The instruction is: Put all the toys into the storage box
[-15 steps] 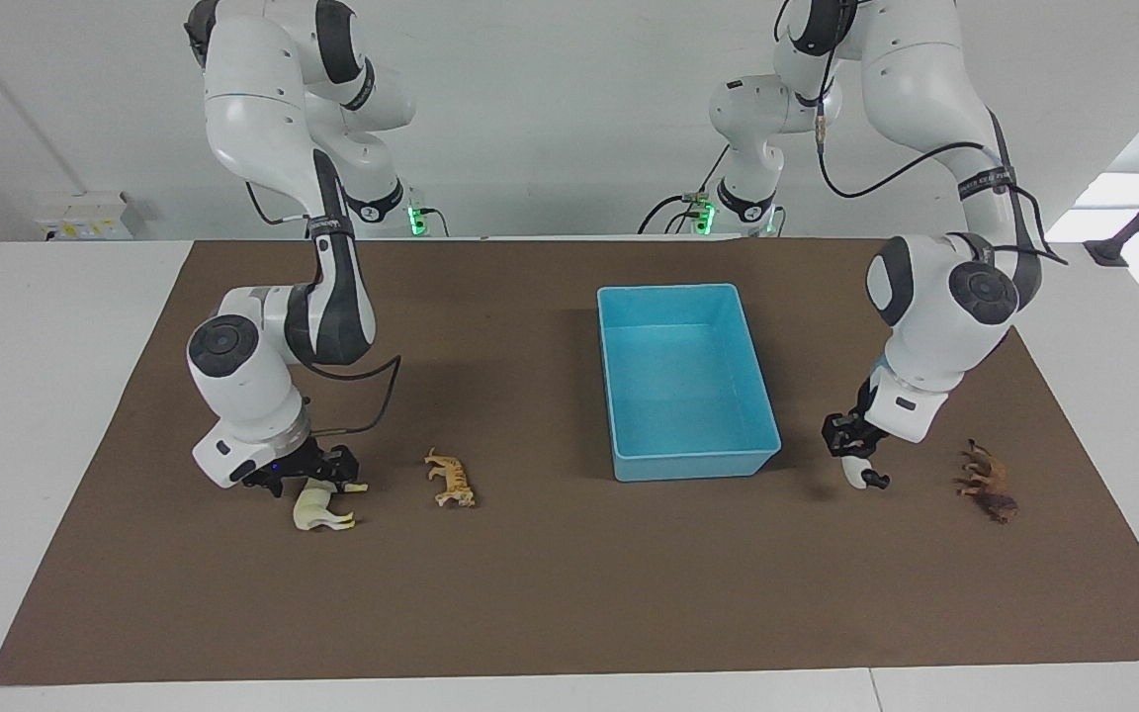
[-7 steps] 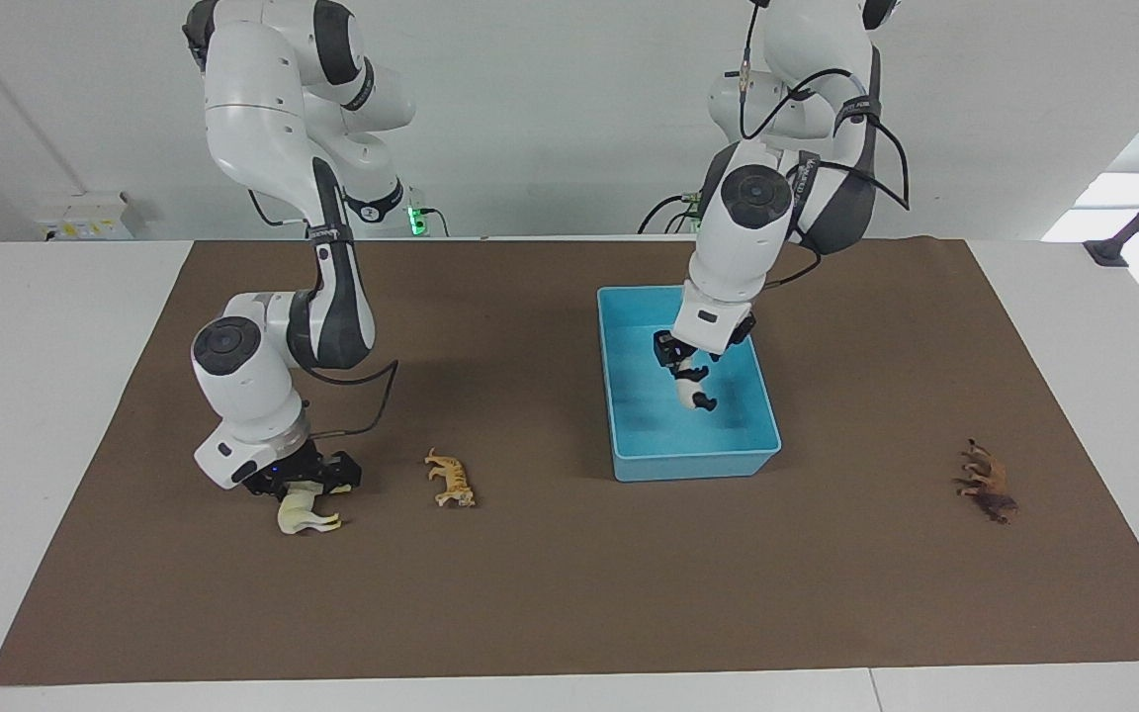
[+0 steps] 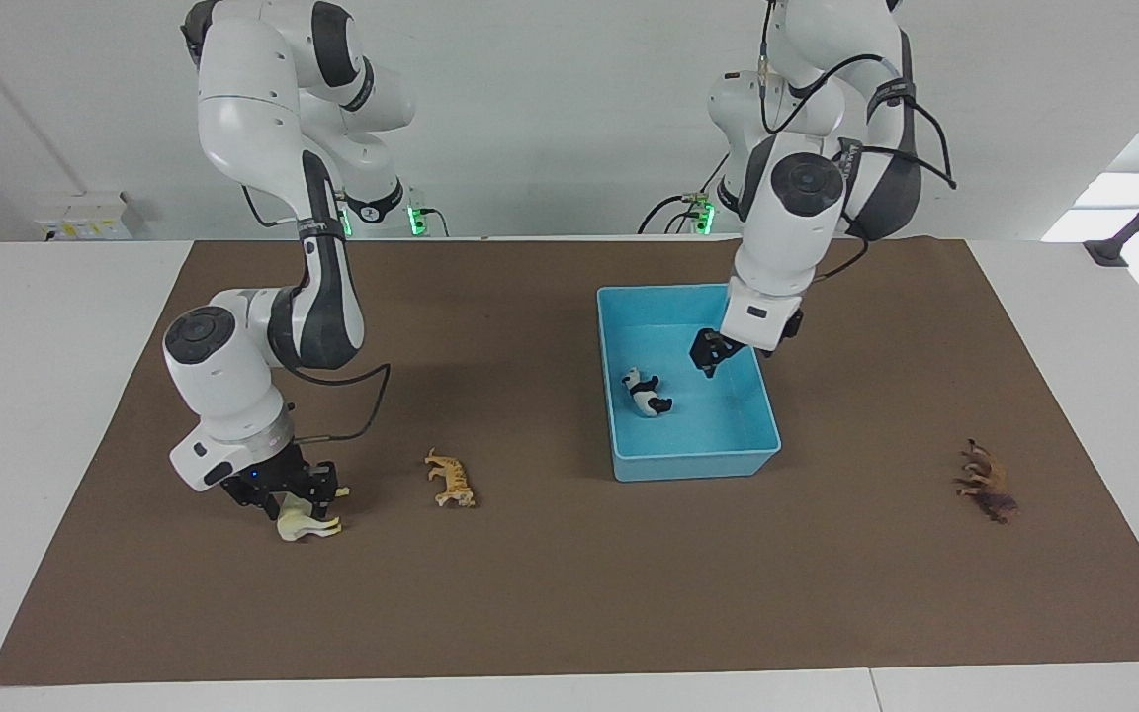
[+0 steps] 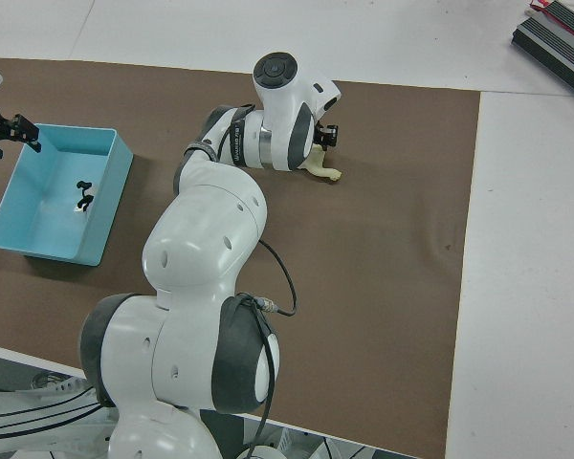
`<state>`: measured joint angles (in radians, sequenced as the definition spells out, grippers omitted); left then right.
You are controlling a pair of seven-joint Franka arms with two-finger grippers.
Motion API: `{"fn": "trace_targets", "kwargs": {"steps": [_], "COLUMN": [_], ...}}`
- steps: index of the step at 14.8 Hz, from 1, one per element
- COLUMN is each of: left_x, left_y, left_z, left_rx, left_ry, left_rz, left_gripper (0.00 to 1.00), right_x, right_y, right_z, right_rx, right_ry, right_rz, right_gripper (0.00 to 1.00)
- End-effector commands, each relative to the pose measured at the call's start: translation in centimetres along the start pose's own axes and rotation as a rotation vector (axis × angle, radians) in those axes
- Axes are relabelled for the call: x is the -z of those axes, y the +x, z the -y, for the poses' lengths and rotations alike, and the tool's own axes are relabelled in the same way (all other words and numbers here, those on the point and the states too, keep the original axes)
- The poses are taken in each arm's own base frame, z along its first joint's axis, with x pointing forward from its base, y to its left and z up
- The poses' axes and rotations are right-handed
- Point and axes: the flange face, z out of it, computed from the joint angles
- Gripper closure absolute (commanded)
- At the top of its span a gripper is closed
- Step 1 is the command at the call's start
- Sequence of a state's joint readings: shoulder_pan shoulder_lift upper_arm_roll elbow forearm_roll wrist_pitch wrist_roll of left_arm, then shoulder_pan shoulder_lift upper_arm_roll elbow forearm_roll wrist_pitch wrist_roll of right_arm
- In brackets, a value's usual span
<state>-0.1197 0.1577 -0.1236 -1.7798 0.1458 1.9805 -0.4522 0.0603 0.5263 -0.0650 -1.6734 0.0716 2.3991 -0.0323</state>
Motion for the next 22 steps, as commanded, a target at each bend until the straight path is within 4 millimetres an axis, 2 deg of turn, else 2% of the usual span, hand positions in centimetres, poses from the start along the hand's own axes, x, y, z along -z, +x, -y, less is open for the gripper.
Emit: {"fn": "trace_targets", "kwargs": {"steps": [1,2,4,5,6,8,9,10,11,12,14,15,19,20,21,22], "left_x": [-2.5,-3.9,-7.9,-9.6,-11.8,-14.3,-15.7,-16.5,-16.8,-17.4,-18.2,-18.4,-20.3,-20.7,-21.1,-21.5], "left_y": [4.8,6.2,8.9,10.4,12.1,15.0,15.9,16.2,16.4,16.5,16.4,16.3,15.0,14.5,14.1,13.8], "left_z": [12.0,15.6,19.2,20.6,21.2,21.6,21.8,22.8,24.8,25.7,26.0,27.3,26.1,26.3,26.6,26.5], "left_rx": [-0.070,-0.067,-0.059,-0.050,-0.058,-0.042,-0.037,-0.027,-0.003,0.006,0.009,0.026,0.014,0.014,0.017,0.016], "left_ry": [0.006,0.005,-0.005,0.007,0.023,0.010,0.006,0.007,0.006,0.008,0.006,0.009,-0.001,0.000,-0.002,-0.005], "left_rz": [-0.084,-0.119,-0.197,-0.211,-0.213,-0.229,-0.243,-0.264,-0.314,-0.328,-0.328,-0.333,-0.295,-0.291,-0.294,-0.298], "left_gripper": [0.00,0.00,0.00,0.00,0.00,0.00,0.00,0.00,0.00,0.00,0.00,0.00,0.00,0.00,0.00,0.00], "right_x": [-2.9,-3.7,-3.9,-4.0,-3.9,-3.9,-3.9,-3.9,-3.7,-3.3,-2.2,-1.3,4.6,6.3,8.9,11.1], "right_y": [-1.3,-2.3,-2.7,-2.8,-2.7,-2.7,-2.7,-2.7,-2.5,-2.3,-1.3,-0.6,2.6,2.9,3.0,2.8], "right_z": [-0.3,-0.3,-0.4,-0.3,-0.3,0.0,-0.1,0.1,0.2,0.5,0.6,0.8,2.6,3.9,6.4,9.9], "right_rx": [-0.008,-0.009,-0.011,-0.010,-0.005,-0.001,-0.002,0.001,0.002,0.004,0.017,0.025,0.051,0.063,0.063,0.030], "right_ry": [0.012,0.009,0.009,0.009,0.007,0.008,0.008,0.009,0.009,0.011,0.007,0.006,0.018,0.026,0.035,0.045], "right_rz": [-0.025,-0.040,-0.031,-0.028,-0.030,-0.030,-0.028,-0.030,-0.033,-0.031,-0.023,-0.012,0.043,0.052,0.055,0.063], "right_gripper": [0.30,0.30,0.31,0.39,0.60,0.95,1.00,1.00,1.00,1.00,1.00,1.00,1.00,1.00,1.00,1.00]}}
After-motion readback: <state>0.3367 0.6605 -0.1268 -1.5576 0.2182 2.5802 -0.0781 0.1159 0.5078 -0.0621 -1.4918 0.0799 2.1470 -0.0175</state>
